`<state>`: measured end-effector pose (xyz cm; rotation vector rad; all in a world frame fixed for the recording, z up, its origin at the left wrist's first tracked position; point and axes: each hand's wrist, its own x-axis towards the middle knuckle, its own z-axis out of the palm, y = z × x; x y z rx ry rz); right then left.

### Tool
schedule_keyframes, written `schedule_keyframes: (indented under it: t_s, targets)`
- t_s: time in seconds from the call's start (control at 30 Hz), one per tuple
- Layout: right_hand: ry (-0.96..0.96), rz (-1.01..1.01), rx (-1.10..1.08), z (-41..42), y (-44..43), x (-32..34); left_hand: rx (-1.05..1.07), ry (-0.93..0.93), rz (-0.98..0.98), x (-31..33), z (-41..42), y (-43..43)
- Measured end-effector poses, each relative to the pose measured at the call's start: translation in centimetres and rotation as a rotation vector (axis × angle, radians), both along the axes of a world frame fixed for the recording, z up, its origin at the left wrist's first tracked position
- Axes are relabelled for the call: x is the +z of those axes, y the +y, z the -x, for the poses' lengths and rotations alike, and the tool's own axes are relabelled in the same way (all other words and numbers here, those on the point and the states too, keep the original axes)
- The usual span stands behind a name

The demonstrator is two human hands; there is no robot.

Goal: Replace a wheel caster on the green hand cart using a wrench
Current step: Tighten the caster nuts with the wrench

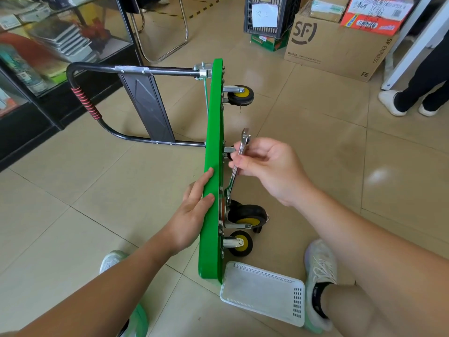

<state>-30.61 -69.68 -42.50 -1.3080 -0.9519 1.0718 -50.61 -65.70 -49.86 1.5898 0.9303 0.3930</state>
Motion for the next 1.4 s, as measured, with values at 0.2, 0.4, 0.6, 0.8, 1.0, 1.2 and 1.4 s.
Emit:
schedule_keyframes:
  t_s: [0.2,0.4,0.6,0.8,1.0,1.2,1.4]
  targets:
    - [-0.152,-0.164,0.067,2.0,-5.1,0.2,0.013,-0.025,-0.033,-0.3,-0.2,0.0]
    - [-0.219,-0.26,0.061,3.3,-7.3,-1.7,0.041,-0.039,-0.04,-0.7,-0.3,0.1]
    - [-0.279,-0.3,0.022,4.1,-7.3,-3.1,0.05,-0.001,-0.076,-0.9,-0.4,0.2]
    - [-0.254,-0.257,0.067,4.6,-6.4,-3.8,0.034,-0.027,-0.086,-1.0,-0.3,0.3]
    - [-0.26,-0.229,0.057,4.4,-5.4,-3.9,0.02,-0.006,-0.081,-0.9,-0.2,0.3]
    - [-0.191,-0.11,0.021,2.7,-2.6,-3.8,0.021,-0.014,-0.023,-0.6,-0.3,0.2]
    - [-0.119,0.105,0.027,1.4,0.5,-4.3,-0.001,-0.014,0.016,-0.5,-0.1,0.2]
